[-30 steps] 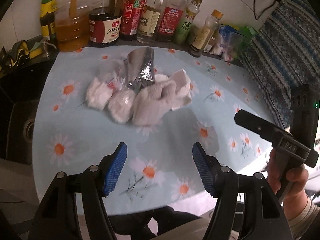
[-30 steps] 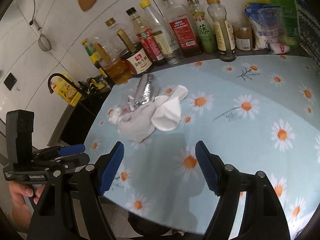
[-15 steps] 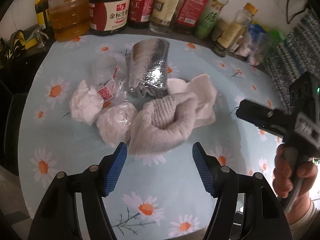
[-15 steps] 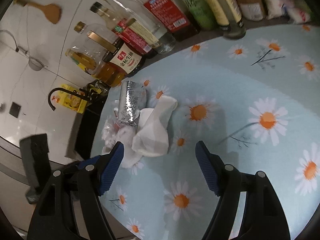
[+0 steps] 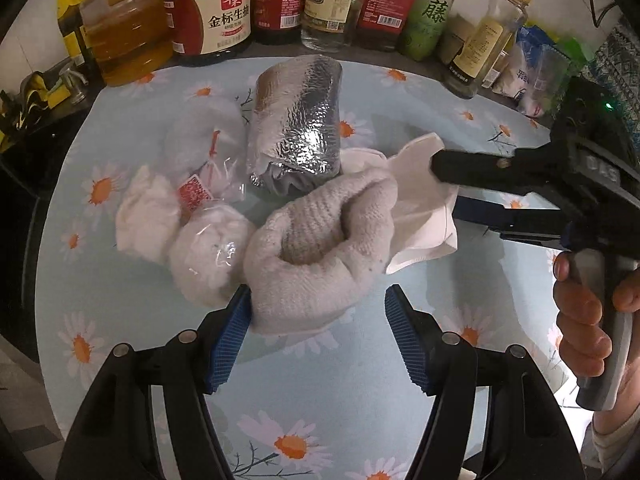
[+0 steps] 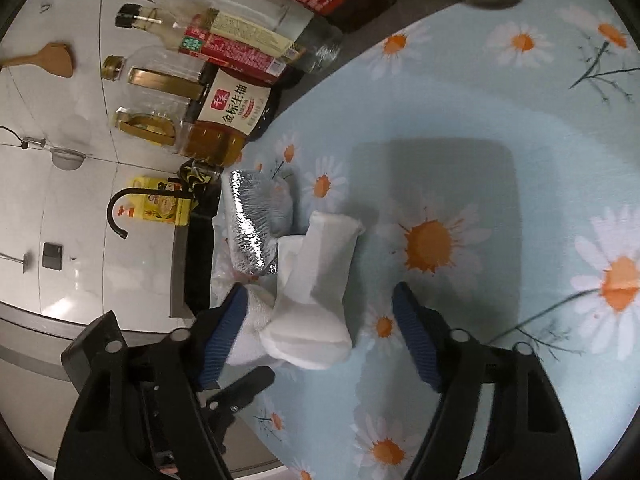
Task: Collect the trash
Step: 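Grasp the grey sock with the left tool while the right tool grasps the white tissue, then carry the grey sock and white tissue down over the black trash bin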
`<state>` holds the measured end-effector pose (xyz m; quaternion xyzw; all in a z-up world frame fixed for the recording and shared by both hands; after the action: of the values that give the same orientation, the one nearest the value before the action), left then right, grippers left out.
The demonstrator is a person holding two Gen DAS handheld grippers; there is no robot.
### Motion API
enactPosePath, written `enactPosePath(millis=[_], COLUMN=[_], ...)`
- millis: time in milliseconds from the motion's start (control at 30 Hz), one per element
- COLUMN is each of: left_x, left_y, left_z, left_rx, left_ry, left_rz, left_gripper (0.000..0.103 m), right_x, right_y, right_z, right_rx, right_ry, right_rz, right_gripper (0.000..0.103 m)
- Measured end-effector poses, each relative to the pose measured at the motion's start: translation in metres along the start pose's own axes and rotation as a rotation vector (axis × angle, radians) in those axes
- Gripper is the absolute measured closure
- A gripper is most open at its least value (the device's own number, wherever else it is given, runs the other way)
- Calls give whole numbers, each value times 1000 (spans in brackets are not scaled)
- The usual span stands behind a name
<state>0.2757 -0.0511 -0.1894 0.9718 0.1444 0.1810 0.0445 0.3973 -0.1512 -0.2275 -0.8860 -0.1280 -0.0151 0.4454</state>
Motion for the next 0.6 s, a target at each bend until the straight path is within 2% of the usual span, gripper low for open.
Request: enactPosePath(millis=[133, 200, 233, 300, 367, 600], left_x=[1, 1, 1, -1, -1, -8], left_y=[0, -1, -2, -2, -2, -3], left_z=[2, 4, 4, 2, 0, -9], left_rx=[5, 7, 8, 3, -1, -44], left_ry=[9, 8, 10, 17, 21, 39], left_rz=[-9, -12, -14, -13, -7, -24], left_gripper=[42, 58, 60, 71, 76, 83], right_x=[1, 1, 2, 2, 1, -5], right_y=[0, -2, -2, -4, -4, -1], right_z=[7, 8, 7, 6, 3, -14], right_rx=[-2, 8, 10, 10, 10, 14], right_ry=[-23, -25, -20, -14, -8, 28], right_rz=[-10, -11, -7, -17, -21, -14], right_gripper=[54, 66, 66, 66, 66, 66])
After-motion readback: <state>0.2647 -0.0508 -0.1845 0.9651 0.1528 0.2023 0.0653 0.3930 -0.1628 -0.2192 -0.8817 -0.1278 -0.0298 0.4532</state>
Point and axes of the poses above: each gripper's, at about its wrist camera, not at the fingertips, and z roughly the way its jaws point, y to its right, x to its top, the point moved 4 cm from there along z, roughly the way its jaws point, and after that the axes turned 1 degree about z, right-handed, at the moved point
